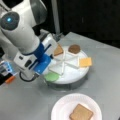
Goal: Ingredient selection for cheeseburger or sandwich
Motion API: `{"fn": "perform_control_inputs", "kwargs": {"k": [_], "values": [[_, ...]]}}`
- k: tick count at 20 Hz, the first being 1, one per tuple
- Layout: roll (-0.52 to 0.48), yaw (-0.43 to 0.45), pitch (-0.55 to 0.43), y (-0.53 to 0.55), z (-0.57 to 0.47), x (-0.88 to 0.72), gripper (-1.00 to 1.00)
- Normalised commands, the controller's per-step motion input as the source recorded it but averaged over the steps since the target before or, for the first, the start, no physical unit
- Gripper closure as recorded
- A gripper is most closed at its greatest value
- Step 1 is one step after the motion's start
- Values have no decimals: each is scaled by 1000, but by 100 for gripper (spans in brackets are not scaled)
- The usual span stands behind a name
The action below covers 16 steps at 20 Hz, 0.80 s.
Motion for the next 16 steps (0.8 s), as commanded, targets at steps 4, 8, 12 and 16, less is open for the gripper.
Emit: {"fn": "perform_control_inputs", "kwargs": {"k": [4,8,12,16], "values": [[402,55,44,-317,-102,387,-100],[394,90,42,-321,-42,353,-100],[443,67,66,-283,12,289,-100],[481,38,71,-242,21,261,-100]]}}
